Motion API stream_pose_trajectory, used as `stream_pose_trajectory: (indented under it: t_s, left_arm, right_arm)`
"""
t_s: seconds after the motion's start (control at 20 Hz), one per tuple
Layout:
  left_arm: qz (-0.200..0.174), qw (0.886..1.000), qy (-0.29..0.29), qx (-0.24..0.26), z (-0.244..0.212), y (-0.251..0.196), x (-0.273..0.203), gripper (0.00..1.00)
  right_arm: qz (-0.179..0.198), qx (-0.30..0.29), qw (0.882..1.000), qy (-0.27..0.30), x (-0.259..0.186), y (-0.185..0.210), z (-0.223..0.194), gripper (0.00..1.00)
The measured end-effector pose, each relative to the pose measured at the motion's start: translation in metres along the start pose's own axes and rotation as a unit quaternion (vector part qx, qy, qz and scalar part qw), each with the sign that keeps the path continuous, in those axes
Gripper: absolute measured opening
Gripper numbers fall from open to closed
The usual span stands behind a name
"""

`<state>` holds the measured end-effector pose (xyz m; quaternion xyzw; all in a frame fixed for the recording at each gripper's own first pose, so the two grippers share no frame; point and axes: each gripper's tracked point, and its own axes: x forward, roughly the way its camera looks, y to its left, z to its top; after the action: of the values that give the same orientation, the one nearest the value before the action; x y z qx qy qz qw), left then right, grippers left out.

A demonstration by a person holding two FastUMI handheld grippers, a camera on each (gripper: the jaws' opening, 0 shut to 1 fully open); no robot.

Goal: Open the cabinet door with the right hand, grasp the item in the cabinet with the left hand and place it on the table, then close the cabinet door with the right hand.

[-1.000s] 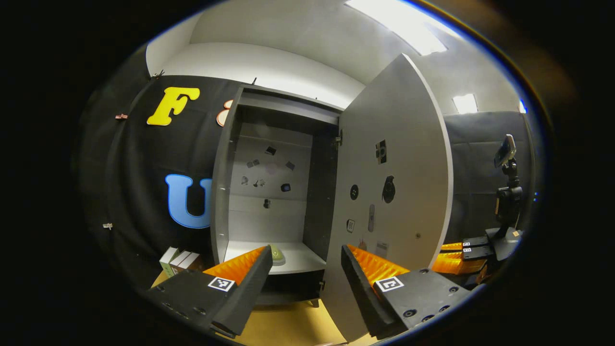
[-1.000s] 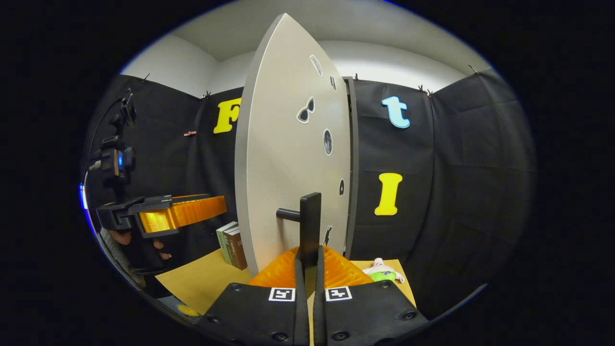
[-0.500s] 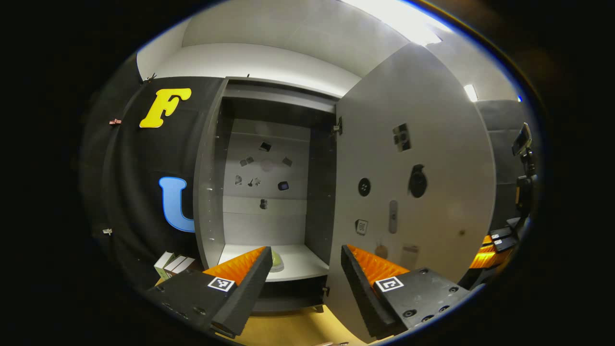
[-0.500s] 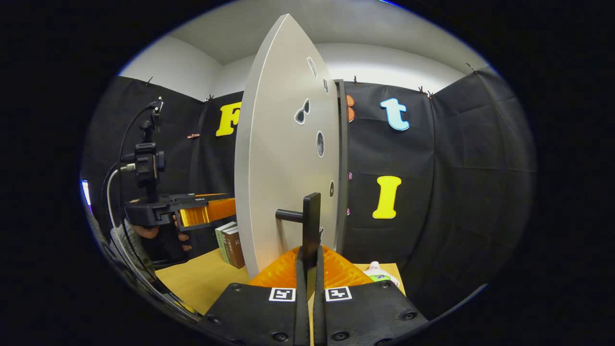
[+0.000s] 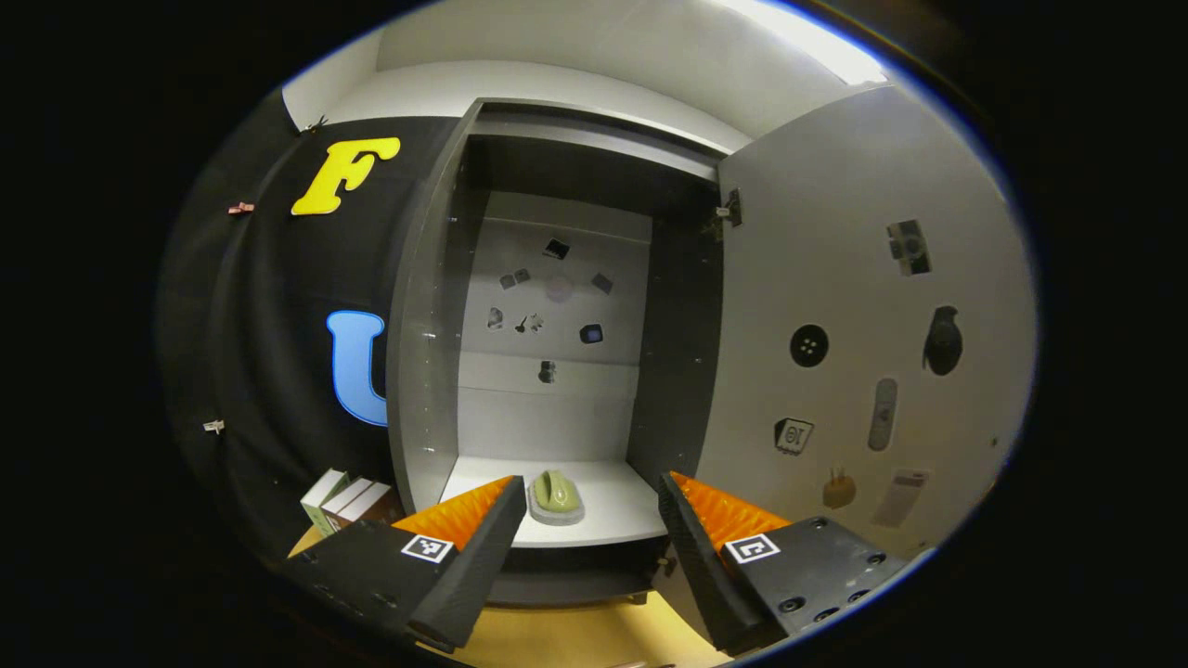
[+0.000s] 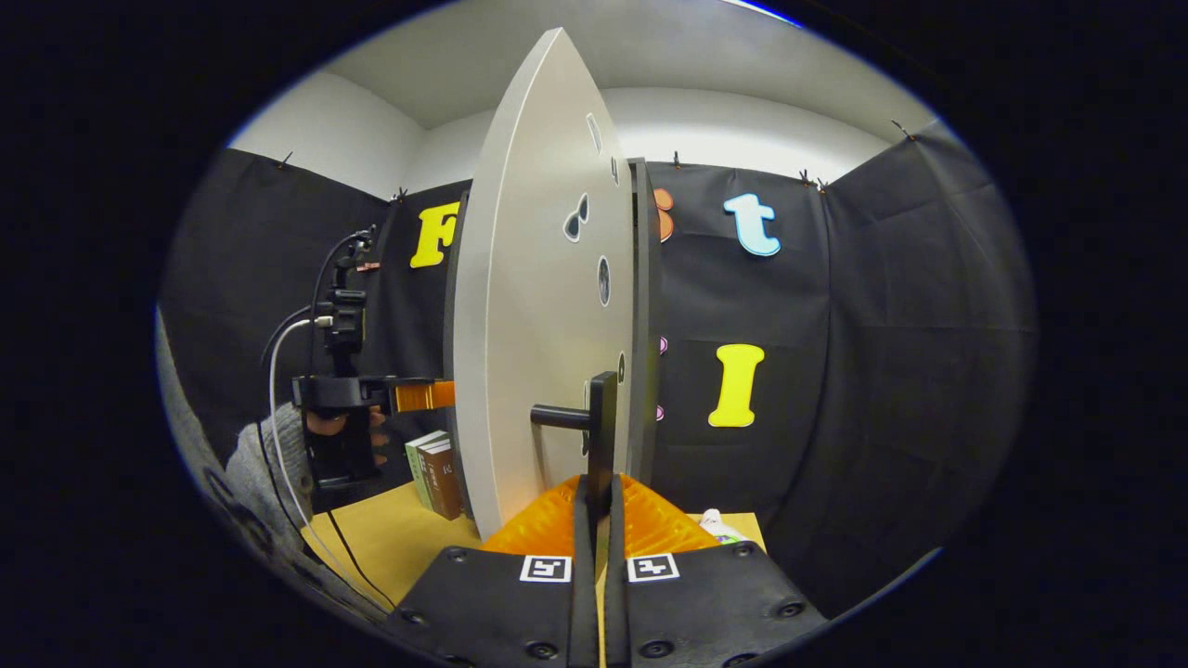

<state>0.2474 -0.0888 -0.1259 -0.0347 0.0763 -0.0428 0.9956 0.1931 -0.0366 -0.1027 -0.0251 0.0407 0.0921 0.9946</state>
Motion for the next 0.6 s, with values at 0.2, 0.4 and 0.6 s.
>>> stream_pose_trajectory:
  t_s: [0.2,0.4,0.6]
  left_arm:
    - [-0.027,0.999,0.037,-0.007,-0.004,0.007,0.034,0.90]
    - [-0.008,0.998,0.056,-0.003,-0.005,0.028,0.066,0.90]
    - [-0.026,0.997,0.071,0.009,-0.014,0.024,0.104,0.89]
  right_arm:
    - [0.002,-0.002,1.000,-0.006,0.001,0.001,-0.001,0.07]
    - [-0.013,-0.023,1.000,0.012,-0.004,0.000,-0.011,0.17]
    - [-0.035,-0.046,0.998,0.012,-0.018,-0.008,-0.008,0.36]
